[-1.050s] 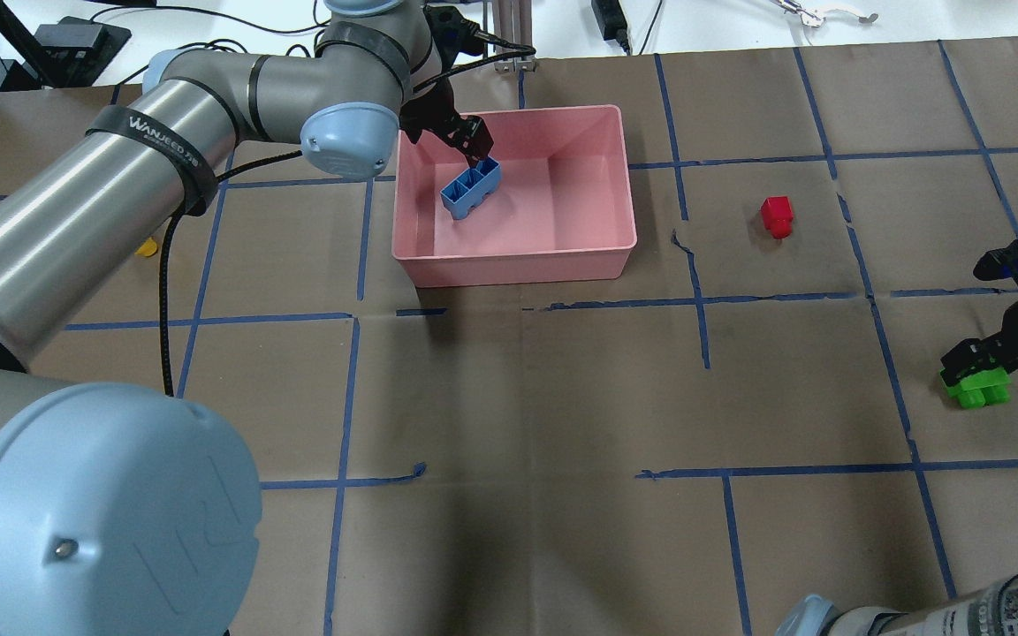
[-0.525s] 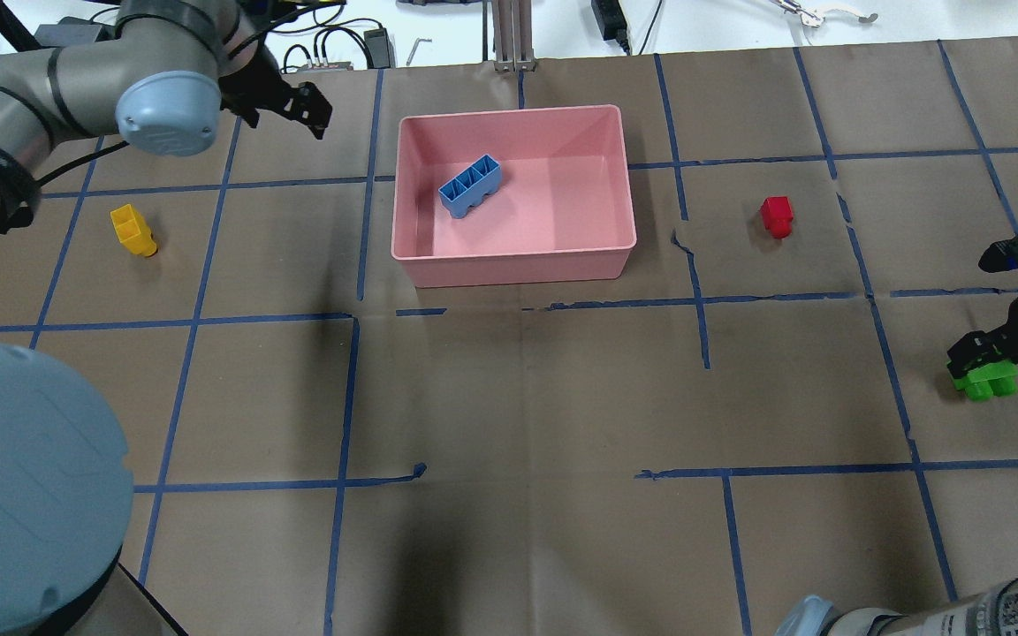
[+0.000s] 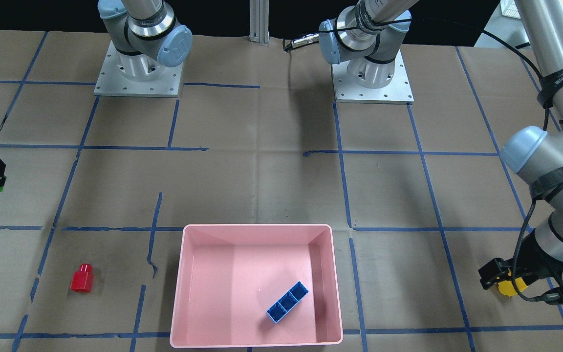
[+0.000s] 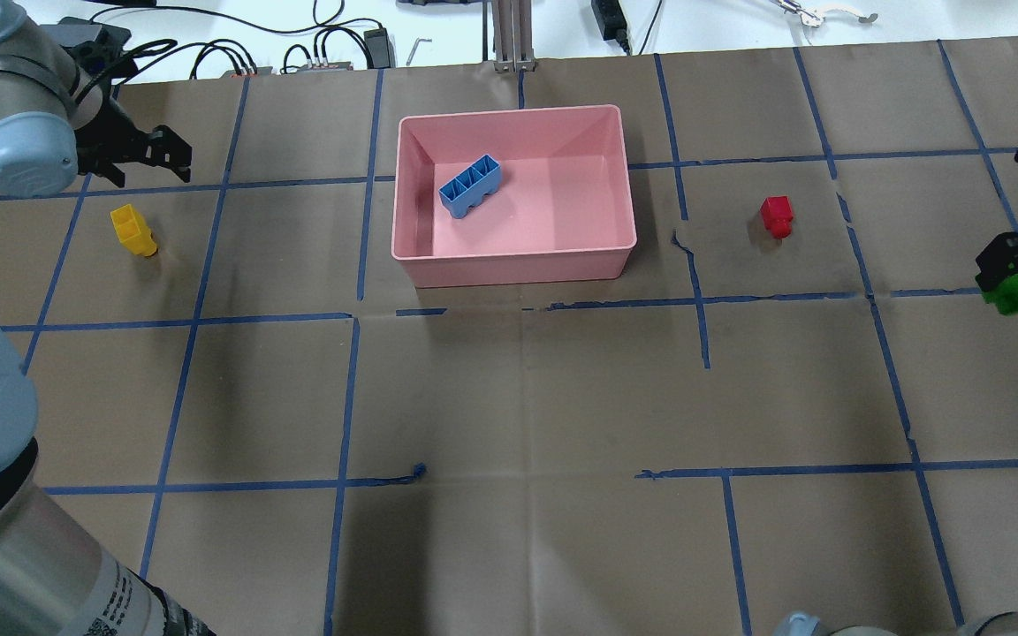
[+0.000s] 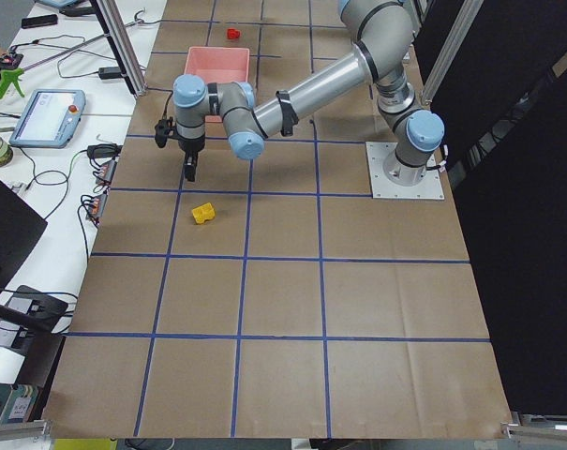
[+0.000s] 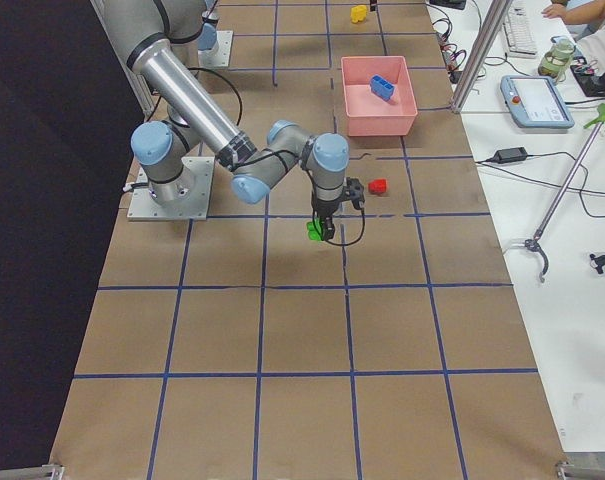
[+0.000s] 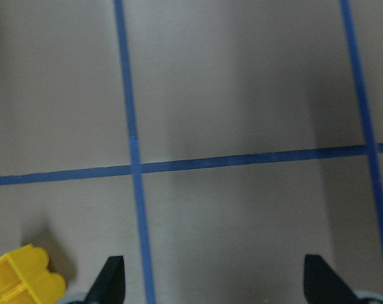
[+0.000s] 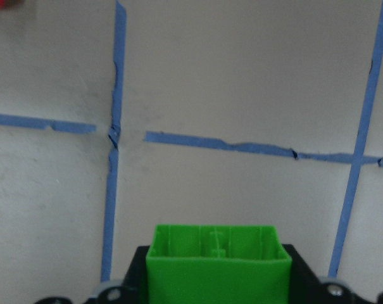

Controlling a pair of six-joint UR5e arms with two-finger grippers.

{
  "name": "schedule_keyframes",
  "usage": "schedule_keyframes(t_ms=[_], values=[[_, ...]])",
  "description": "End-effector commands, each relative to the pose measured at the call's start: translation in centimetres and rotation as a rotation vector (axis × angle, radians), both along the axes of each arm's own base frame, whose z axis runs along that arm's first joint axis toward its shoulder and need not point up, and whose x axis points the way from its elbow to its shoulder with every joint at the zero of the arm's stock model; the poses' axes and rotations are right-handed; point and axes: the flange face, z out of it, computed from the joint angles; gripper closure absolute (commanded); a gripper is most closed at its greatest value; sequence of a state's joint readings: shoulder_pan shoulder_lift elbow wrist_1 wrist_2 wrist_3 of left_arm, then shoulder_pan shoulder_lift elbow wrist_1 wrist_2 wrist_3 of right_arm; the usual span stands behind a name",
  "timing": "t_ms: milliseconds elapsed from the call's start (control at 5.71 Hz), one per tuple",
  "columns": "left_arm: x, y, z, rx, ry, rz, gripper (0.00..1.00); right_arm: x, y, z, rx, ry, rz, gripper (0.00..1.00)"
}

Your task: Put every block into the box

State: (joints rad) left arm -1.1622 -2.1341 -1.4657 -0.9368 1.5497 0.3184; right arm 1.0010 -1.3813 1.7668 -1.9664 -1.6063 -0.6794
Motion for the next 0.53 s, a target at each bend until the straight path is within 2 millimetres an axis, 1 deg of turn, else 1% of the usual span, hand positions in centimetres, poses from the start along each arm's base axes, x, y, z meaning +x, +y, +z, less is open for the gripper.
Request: schedule_keyframes(t_ms=[0, 175, 350], values=[[3.2, 0.3, -2.5, 0.000, -0.010, 0.042, 0.00, 8.5, -5.2, 7.6, -0.014, 0.004, -0.010, 0.48], [4.2, 0.6, -4.2, 0.031, -0.014, 0.061, 0.00, 14.4, -7.3, 8.1, -0.032, 0.007, -0.042, 0.47], [4.3, 0.5, -6.1, 0.059, -0.009, 0.059, 0.00, 22.3, -9.3, 6.6, -0.032, -0.003, -0.099, 0.47]])
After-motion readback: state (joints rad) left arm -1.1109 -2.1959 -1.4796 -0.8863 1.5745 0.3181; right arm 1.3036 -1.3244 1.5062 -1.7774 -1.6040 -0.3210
